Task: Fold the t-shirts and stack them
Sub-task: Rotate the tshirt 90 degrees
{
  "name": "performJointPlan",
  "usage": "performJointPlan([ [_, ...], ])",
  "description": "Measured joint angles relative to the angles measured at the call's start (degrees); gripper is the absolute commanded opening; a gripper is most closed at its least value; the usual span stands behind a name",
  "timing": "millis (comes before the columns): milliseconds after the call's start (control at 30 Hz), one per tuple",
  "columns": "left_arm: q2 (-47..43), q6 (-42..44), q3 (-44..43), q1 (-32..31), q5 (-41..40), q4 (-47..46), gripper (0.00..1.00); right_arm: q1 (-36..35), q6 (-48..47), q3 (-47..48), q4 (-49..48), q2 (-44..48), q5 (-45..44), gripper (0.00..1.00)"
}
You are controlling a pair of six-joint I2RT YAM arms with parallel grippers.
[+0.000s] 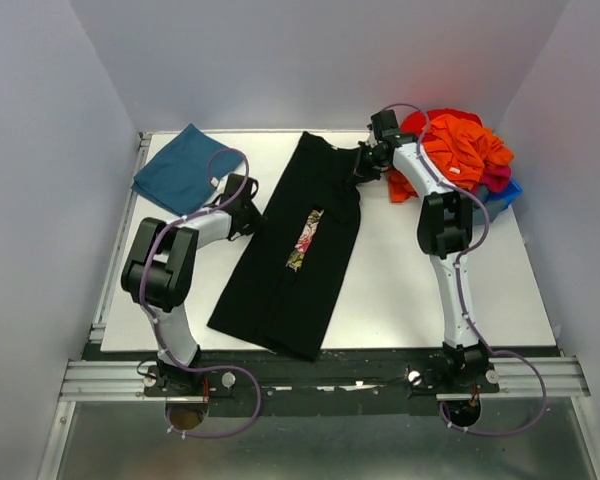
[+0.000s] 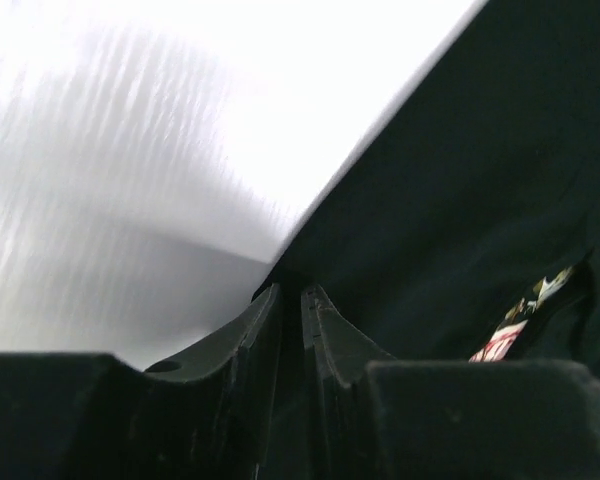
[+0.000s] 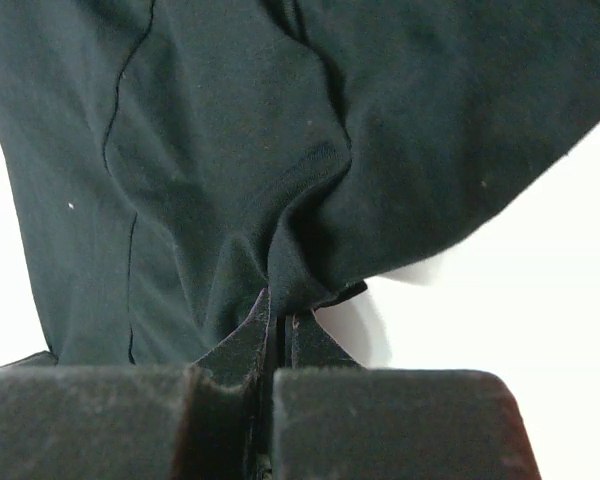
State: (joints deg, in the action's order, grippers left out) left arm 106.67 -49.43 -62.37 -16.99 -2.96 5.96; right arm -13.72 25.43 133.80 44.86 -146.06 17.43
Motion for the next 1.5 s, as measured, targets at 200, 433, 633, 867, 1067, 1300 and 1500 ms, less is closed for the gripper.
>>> performJointPlan([
  [200,-9.49,-3.65,13.81,-0.24,0.04,-5.46,0.3,-3.23,-0.44,-3.28,-0.59,0.02,0.26,0.01],
  [433,-20.76,-10.14,26.97,-5.53,-1.16,-8.31,0.33,-3.85,-0.98,-5.44,-0.57,1.4,-0.9,0.01],
  [633,-21.16,-11.65,26.62,-7.37,-2.51,-7.43,0.37,-1.05,-0.85,1.68,2.75,-1.27,-1.18,0.26],
  [867,-16.72,-6.97,16.65,-2.67,-3.74,-1.88,0.47,0.74,0.0,3.41,0.55,-2.23,-2.01,0.61],
  [1067,-14.84,-3.96,11.43,2.49,-3.89,-0.85,0.49,1.29,0.11,-16.7,-3.82,9.92,-3.08,0.61],
  [1300,-3.26,-1.73,0.5,4.17,-0.35,-0.61,0.56,1.03,1.4,-44.04,-12.76,31.98,-2.51,0.61],
  [1500,2.71,-0.2,-4.85,4.17,2.91,0.24,0.57,-0.33,3.06,-56.92,-18.67,35.82,-0.83,0.58],
])
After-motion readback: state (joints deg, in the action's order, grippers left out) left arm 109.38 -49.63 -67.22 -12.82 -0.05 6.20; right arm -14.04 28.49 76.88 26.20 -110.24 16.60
